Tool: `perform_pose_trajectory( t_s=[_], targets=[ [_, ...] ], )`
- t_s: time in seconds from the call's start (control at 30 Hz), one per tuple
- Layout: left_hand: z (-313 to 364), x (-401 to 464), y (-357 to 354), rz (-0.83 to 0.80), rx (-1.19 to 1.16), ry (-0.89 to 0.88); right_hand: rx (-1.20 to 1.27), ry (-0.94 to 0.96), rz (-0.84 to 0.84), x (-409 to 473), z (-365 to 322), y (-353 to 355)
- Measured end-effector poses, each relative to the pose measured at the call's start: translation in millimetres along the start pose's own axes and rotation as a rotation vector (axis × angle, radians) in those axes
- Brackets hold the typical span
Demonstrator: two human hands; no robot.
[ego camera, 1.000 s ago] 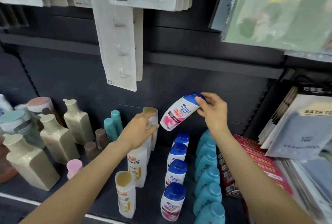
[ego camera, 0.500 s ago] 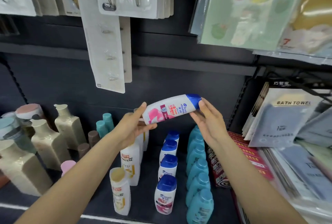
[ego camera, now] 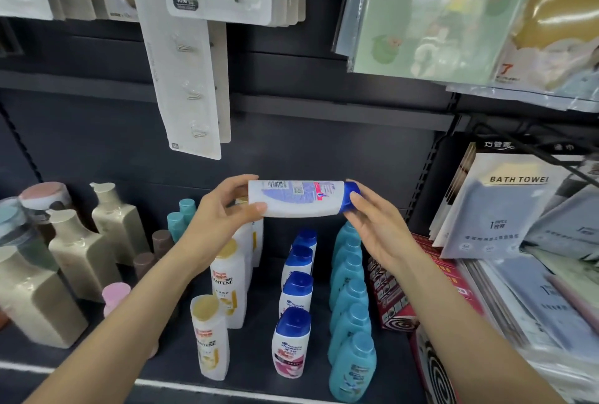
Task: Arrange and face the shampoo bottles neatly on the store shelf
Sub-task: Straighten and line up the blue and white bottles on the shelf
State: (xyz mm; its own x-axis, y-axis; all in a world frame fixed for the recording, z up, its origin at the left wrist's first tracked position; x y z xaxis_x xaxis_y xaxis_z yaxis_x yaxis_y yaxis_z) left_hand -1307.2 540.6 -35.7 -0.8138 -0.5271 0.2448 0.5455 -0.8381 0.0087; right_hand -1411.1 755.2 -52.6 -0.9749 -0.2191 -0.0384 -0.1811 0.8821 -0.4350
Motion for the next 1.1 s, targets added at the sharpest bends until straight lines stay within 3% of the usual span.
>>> perform_pose_trajectory(
  t_s=[0.3,0.63,0.8,0.97,1.1],
  targets=[
    [17.9,-8.7,3.2,-0.078,-0.001,-0.208,-0.018,0.039,-0.129,-3.7,-2.6,2.7],
    [22.6,-6.8,7.4,-0.081,-0.049,-0.211,-0.023,0.037,-0.117,-3.7,1.6,0.3],
    [3.9,-0.4,7.7,0.006,-0.003,-0.08,-0.074,0.057,-0.073,-1.0,5.1,-0.8],
    [-16.3,5.6,2.6,0.033,-0.049,0.171,-0.063,0.088,-0.142,-2.5,3.7,-7.6],
    [-32.6,2.5,-5.8,-0.003,-0.17,0.444,-0.054,0.11,-0.036,2.6,1.5,-9.1]
  ],
)
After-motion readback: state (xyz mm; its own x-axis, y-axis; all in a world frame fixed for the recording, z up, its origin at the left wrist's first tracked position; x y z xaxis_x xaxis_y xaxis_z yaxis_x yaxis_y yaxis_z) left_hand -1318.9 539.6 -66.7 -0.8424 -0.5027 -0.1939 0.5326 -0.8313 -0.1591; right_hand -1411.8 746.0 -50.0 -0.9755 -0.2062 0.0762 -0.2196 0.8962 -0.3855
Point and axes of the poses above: each hand's wrist, its own x-axis towards the middle knuckle, its own y-axis out of the back of the hand, z = x × y, the point moved 6 cm from there along x, towards the middle knuckle, and after that the axes turned 14 degrees about z, right-handed, at the moved point
